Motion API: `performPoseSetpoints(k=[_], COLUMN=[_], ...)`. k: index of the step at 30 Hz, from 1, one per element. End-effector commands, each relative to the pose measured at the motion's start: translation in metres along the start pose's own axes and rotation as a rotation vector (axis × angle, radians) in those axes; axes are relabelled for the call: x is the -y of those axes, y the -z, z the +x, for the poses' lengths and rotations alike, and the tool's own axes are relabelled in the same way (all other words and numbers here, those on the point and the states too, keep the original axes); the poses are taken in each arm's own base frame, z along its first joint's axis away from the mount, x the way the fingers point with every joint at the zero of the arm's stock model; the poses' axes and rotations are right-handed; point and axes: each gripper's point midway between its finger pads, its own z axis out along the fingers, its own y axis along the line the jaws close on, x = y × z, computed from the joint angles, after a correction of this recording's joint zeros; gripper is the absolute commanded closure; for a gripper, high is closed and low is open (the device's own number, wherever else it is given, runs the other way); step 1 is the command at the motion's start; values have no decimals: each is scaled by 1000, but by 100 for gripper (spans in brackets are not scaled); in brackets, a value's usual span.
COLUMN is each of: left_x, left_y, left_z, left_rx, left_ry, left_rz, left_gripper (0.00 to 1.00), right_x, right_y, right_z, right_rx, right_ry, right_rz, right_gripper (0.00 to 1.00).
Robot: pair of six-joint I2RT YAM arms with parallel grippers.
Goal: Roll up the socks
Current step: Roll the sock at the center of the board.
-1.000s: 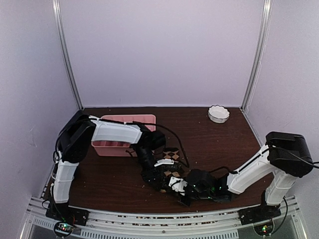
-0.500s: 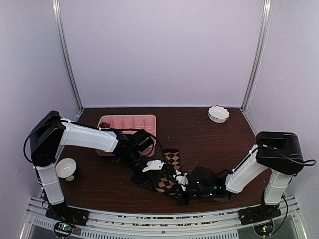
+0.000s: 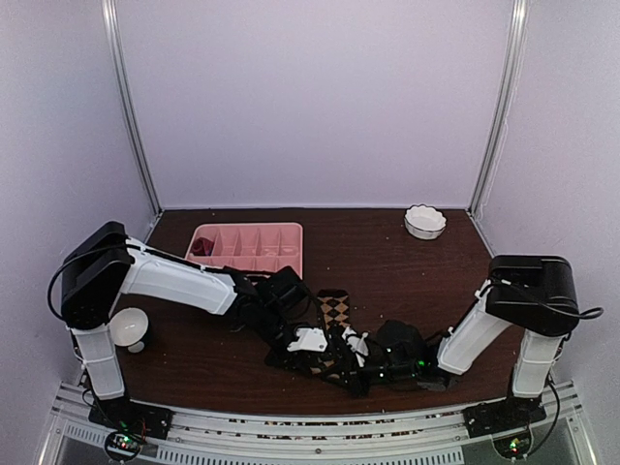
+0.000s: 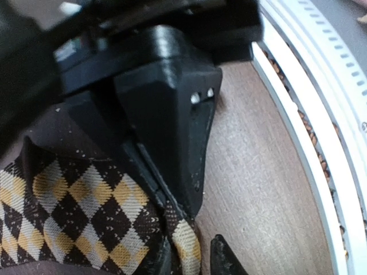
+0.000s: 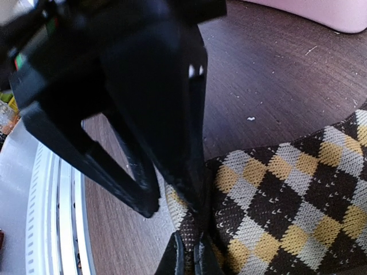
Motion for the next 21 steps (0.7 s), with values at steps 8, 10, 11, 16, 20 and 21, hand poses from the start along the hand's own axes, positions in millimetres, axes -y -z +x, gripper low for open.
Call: performPoseSetpoints(k=[8, 10, 11, 16, 20, 21], left_x=[-5, -9, -11, -6, 0, 1], left_y=[-21, -20, -19, -20, -26, -28], left_z=[13, 13, 13, 20, 26, 27], left_rx=[-60, -46, -36, -45, -76, -81], left_ry=[75, 152, 191, 319, 386, 398], left_rz=[47, 92, 115, 238, 298, 306], left_gripper=[90, 98, 100, 100, 100, 100], right_x=[30, 30, 31, 33, 36, 37], right_y=[23, 26, 28, 45, 56, 58], right_z=[112, 104, 97, 74, 66, 64], right_rx=[-376, -347, -317, -195, -147, -140], right_ry=[-139, -112, -92, -1, 44, 48], right_rz=[110, 127, 139, 219, 278, 293], right_gripper=[100, 85, 76, 65, 0, 0])
